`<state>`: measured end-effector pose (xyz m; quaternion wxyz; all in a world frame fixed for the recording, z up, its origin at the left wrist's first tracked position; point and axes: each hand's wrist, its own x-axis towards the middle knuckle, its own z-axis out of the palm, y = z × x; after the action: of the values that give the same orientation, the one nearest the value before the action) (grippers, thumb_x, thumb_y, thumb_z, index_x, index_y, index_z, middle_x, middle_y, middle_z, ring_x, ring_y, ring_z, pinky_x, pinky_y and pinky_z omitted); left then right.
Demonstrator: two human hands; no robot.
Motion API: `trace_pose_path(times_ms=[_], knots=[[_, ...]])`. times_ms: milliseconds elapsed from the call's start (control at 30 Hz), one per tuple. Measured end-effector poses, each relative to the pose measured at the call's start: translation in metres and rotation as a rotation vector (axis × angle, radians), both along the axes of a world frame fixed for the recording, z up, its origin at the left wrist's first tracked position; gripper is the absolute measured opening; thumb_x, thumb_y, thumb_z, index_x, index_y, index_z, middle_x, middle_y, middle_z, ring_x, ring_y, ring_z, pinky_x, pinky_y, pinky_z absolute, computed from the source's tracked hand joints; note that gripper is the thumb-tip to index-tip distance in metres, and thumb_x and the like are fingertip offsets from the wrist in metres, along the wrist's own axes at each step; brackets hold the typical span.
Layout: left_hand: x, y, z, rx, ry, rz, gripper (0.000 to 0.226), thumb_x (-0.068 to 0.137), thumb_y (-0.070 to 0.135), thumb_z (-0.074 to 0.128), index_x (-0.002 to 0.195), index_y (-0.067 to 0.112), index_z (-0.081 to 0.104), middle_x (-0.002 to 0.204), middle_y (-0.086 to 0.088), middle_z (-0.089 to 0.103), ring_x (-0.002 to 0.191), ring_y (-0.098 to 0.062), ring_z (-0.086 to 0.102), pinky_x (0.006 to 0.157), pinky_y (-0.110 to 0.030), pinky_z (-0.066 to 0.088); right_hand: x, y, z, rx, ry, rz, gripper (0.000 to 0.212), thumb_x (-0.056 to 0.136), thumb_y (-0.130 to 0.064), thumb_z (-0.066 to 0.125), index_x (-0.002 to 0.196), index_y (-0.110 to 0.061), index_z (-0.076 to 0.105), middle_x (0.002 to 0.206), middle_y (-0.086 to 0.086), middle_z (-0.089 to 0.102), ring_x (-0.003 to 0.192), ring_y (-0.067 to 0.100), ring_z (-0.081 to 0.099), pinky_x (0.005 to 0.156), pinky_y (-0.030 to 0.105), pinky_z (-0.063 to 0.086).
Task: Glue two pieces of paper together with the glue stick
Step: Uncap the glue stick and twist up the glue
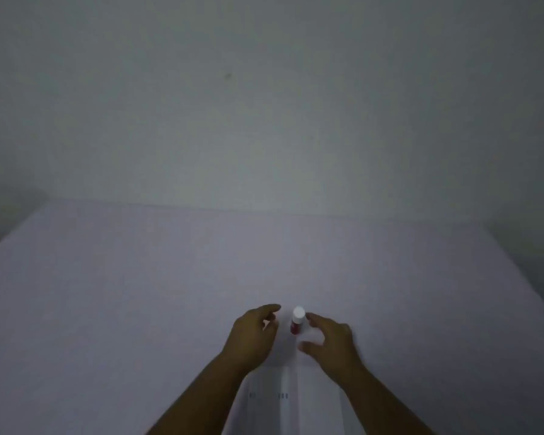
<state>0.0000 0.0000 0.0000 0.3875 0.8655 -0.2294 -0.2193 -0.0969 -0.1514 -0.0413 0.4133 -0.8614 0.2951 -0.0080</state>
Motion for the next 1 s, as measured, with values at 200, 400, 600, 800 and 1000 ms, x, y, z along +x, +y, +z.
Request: trace_pose_path(times_ms=[200, 400, 600, 800, 1000], knots=[[0.006, -0.017, -0.016, -0.137, 0.154, 0.042, 0.032, 0.093, 0.018, 0.051, 0.122, 0.031, 0.059, 0.117, 0.006, 0.064, 0.096, -0.005, 0.056, 0.073, -0.001, 0.039, 0.023, 0.004, -0.016, -0.138, -0.058, 0.014, 0.03, 0.073, -0.029, 0.073, 0.099, -0.014, 0.068, 0.105, 0.003, 0.07, 0.099, 0.027, 0.059, 0.089, 0.036, 0.04], [0.01, -0.028, -0.01, -0.222, 0.206, 0.03, 0.022, 0.084, 0.033, 0.067, 0.105, 0.039, 0.066, 0.105, 0.022, 0.061, 0.093, 0.001, 0.057, 0.068, -0.005, 0.042, 0.024, 0.004, -0.016, -0.007, -0.049, 0.035, 0.016, 0.082, -0.034, 0.062, 0.097, -0.03, 0.064, 0.086, 0.002, 0.048, 0.081, 0.019, 0.055, 0.074, 0.027, 0.049], [0.02, -0.029, -0.001, -0.329, 0.24, 0.027, 0.014, 0.085, 0.031, 0.066, 0.097, 0.037, 0.066, 0.098, 0.019, 0.067, 0.086, 0.006, 0.06, 0.067, -0.003, 0.046, 0.021, -0.001, 0.0, 0.068, -0.109, 0.104, 0.011, 0.083, -0.038, 0.06, 0.094, -0.037, 0.061, 0.086, -0.014, 0.049, 0.092, 0.014, 0.051, 0.078, 0.027, 0.045], [0.027, -0.03, -0.001, -0.494, 0.362, 0.278, 0.007, 0.09, 0.035, 0.057, 0.094, 0.031, 0.062, 0.098, 0.007, 0.066, 0.092, -0.008, 0.06, 0.073, -0.018, 0.046, 0.016, -0.001, 0.008, -0.056, -0.117, 0.161, 0.021, 0.086, -0.041, 0.054, 0.102, -0.029, 0.06, 0.091, -0.008, 0.058, 0.094, 0.012, 0.044, 0.079, 0.031, 0.042], [0.036, -0.002, -0.032, -0.166, 0.101, 0.344, 0.01, 0.088, 0.035, 0.059, 0.094, 0.026, 0.059, 0.082, 0.013, 0.062, 0.076, -0.004, 0.058, 0.059, -0.012, 0.038, 0.001, -0.006, 0.001, -0.119, -0.134, 0.03, 0.021, 0.086, -0.035, 0.058, 0.1, -0.021, 0.062, 0.086, -0.006, 0.058, 0.09, 0.018, 0.046, 0.077, 0.034, 0.042]])
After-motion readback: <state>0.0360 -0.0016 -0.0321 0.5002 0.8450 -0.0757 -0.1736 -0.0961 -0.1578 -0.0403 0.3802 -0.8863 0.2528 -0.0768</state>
